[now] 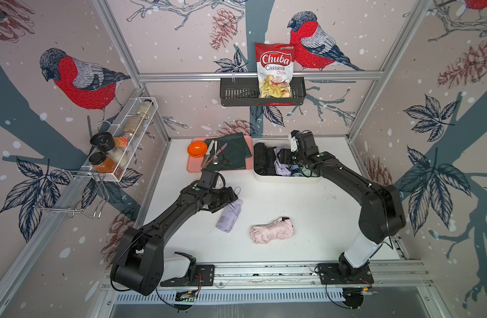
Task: Put the umbrella into the storage box
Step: Pick up the umbrella from the center of the board.
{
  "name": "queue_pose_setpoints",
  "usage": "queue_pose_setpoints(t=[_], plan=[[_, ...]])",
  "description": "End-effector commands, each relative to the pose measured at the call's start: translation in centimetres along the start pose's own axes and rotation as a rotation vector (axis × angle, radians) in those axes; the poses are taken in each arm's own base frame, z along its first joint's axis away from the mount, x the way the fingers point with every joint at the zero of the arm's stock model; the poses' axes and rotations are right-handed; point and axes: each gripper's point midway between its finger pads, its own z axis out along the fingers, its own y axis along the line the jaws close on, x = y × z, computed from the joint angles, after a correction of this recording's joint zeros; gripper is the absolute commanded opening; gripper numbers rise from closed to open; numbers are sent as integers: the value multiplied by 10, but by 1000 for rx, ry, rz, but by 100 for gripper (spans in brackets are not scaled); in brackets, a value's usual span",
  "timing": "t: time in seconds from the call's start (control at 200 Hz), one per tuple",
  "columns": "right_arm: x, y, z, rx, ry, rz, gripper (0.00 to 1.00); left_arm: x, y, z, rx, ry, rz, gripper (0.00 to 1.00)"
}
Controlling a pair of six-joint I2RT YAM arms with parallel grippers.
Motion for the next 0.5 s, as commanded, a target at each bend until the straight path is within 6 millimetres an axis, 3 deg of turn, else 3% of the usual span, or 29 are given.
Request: queue_pose_setpoints(t=[0.0, 0.2, 0.495], plan=[[-6, 5, -12, -4, -48, 15, 72, 14, 42, -6, -209, 34, 20, 82], [-3, 10, -29, -6, -88, 23, 73, 17, 60, 1, -273, 33, 29, 74], [7, 16, -42, -15, -102, 34, 74, 36, 49, 29, -198, 111, 68, 68]])
